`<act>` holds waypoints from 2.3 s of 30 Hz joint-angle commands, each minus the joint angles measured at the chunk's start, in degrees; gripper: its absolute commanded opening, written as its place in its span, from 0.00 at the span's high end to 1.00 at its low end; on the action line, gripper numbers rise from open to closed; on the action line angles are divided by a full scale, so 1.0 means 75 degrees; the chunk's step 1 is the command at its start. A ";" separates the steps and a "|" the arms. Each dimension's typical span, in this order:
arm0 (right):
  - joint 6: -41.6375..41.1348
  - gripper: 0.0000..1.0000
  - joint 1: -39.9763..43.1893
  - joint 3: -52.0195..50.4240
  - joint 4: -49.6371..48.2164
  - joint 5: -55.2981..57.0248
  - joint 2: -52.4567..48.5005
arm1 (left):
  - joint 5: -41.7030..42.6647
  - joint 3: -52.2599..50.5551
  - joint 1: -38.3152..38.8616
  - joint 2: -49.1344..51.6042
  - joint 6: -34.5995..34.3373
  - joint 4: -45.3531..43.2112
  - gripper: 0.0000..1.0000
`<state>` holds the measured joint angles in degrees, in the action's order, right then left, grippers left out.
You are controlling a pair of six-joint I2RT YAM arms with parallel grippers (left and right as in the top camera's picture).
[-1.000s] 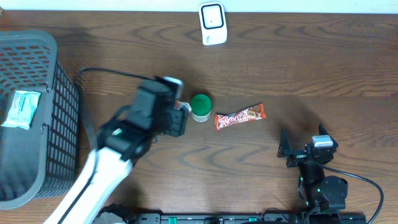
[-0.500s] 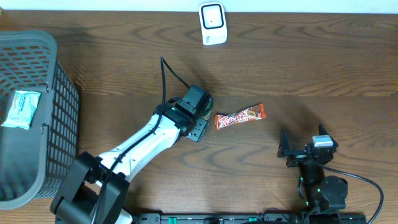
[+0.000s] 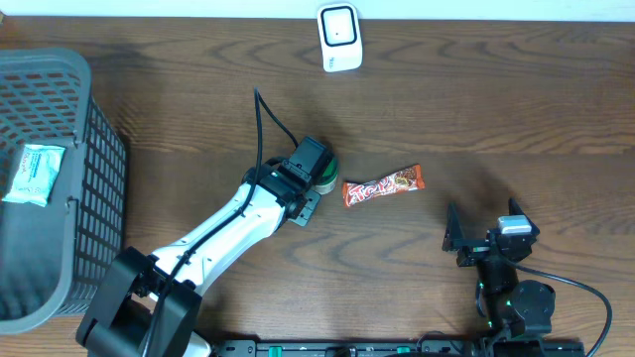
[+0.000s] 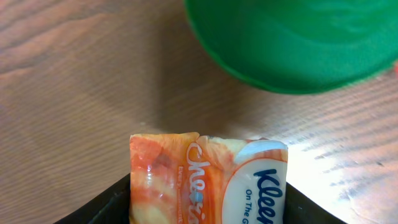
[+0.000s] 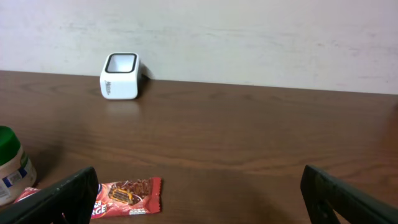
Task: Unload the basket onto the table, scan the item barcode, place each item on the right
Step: 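Place orange box left of the jar with left gripper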
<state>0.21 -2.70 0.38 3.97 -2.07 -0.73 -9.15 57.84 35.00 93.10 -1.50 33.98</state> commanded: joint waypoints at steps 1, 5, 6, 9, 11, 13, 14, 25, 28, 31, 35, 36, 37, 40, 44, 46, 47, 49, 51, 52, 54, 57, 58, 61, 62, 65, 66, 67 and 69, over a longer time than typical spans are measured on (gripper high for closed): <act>-0.0108 0.01 -0.0117 -0.0009 0.0023 0.0015 0.0032 | -0.0399 0.0064 -0.0166 -0.0187 -0.0254 -0.0105 0.37; -0.0108 0.01 -0.0117 -0.0009 0.0023 0.0015 0.0032 | -0.0399 0.0064 -0.0901 -0.0184 -0.1349 -0.0437 0.37; -0.0108 0.01 -0.0117 -0.0009 0.0023 0.0015 0.0032 | -0.0393 0.0064 -0.1148 -0.0184 -0.1760 -0.0495 0.37; -0.0108 0.01 -0.0117 -0.0009 0.0023 0.0015 0.0032 | -0.0187 0.0058 -0.1833 -0.0184 -0.3008 -0.0612 0.37; -0.0108 0.01 -0.0117 -0.0009 0.0023 0.0015 0.0032 | 0.0254 0.0044 -0.2124 -0.0152 -0.3293 -0.0755 0.37; -0.0108 0.01 -0.0117 -0.0009 0.0023 0.0015 0.0032 | 0.0551 0.0020 -0.2215 -0.0064 -0.3302 -0.0956 0.37; -0.0108 0.01 -0.0117 -0.0009 0.0023 0.0015 0.0032 | 0.0568 0.0003 -0.2209 0.0000 -0.3311 -0.1046 0.37; -0.0108 0.01 -0.0117 -0.0009 0.0023 0.0015 0.0032 | 0.0877 -0.0344 -0.1868 0.1553 -0.4587 -0.1778 0.32; -0.0108 0.01 -0.0117 -0.0009 0.0023 0.0015 0.0032 | 0.1221 -0.0335 -0.1871 0.1594 -0.4578 -0.1778 0.28; -0.0108 0.01 -0.0117 -0.0009 0.0023 0.0015 0.0032 | 0.1367 -0.0149 -0.1912 0.1134 -0.4354 -0.1600 0.15; -0.0108 0.01 -0.0117 -0.0009 0.0023 0.0015 0.0032 | 0.1364 0.0501 -0.1979 -0.0207 -0.4112 -0.0720 0.08; -0.0111 0.01 -0.0117 -0.0009 0.0023 0.0015 0.0032 | 0.1364 0.0673 -0.1979 -0.0539 -0.3949 -0.0533 0.07; -0.0108 0.01 -0.0117 -0.0009 0.0023 0.0015 0.0032 | 0.1358 0.0903 -0.1979 -0.0959 -0.3733 -0.0297 0.06; -0.0108 0.01 -0.0117 -0.0009 0.0023 0.0015 0.0032 | 0.1049 0.1606 -0.2034 -0.2075 -0.3279 0.0353 0.05; -0.0111 0.01 -0.0117 -0.0009 0.0023 0.0015 0.0032 | -0.0047 0.2643 -0.2515 -0.3351 -0.2885 0.1207 0.00; -0.0108 0.01 -0.0117 -0.0009 0.0023 0.0015 0.0032 | -0.0571 0.3142 -0.3174 -0.3756 -0.2830 0.1661 0.02; -0.0108 0.01 -0.0117 -0.0009 0.0023 0.0015 0.0032 | -0.0682 0.3314 -0.3526 -0.3850 -0.2836 0.1851 0.02; -0.0108 0.01 -0.0117 -0.0009 0.0023 0.0015 0.0032 | -0.0659 0.3637 -0.4500 -0.3937 -0.2871 0.2221 0.02; -0.0108 0.01 -0.0117 -0.0009 0.0023 0.0015 0.0032 | -0.0641 0.3867 -0.5578 -0.3908 -0.3013 0.2562 0.02; -0.0108 0.01 -0.0117 -0.0009 0.0023 0.0012 0.0032 | -0.0638 0.3949 -0.6161 -0.3876 -0.3159 0.2704 0.02; -0.0108 0.01 -0.0117 -0.0009 0.0023 0.0015 0.0032 | -0.0423 0.3987 -0.7207 -0.3812 -0.3375 0.2806 0.02; -0.0108 0.01 -0.0117 -0.0009 0.0023 0.0015 0.0032 | 0.0731 0.3984 -0.8690 -0.3596 -0.3535 0.2774 0.02; -0.0108 0.01 -0.0117 -0.0009 0.0023 0.0015 0.0032 | 0.1189 0.3984 -0.9139 -0.3462 -0.3701 0.2771 0.02; -0.0108 0.01 -0.0117 -0.0009 0.0023 0.0015 0.0032 | 0.2390 0.3902 -1.0156 -0.2844 -0.4220 0.2774 0.02; -0.0111 0.01 -0.0117 -0.0009 0.0023 0.0015 0.0032 | 0.2617 0.3867 -1.0357 -0.2623 -0.4296 0.2774 0.02; -0.0108 0.01 -0.0117 -0.0009 0.0023 0.0015 0.0032 | 0.2731 0.3739 -1.0824 -0.1728 -0.4415 0.2771 0.02; -0.0111 0.01 -0.0117 -0.0009 0.0023 0.0015 0.0032 | 0.2667 0.3724 -1.0882 -0.1527 -0.4412 0.2748 0.02; -0.0108 0.01 -0.0117 -0.0009 0.0023 0.0015 0.0032 | 0.2605 0.3713 -1.0961 -0.1215 -0.4406 0.2681 0.02; -0.0108 0.01 -0.0117 -0.0009 0.0023 0.0015 0.0032 | 0.2532 0.3713 -1.1045 -0.0408 -0.4380 0.2340 0.02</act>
<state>0.21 -2.70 0.38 3.95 -2.07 -0.73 7.90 86.43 -46.72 83.81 -33.28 53.54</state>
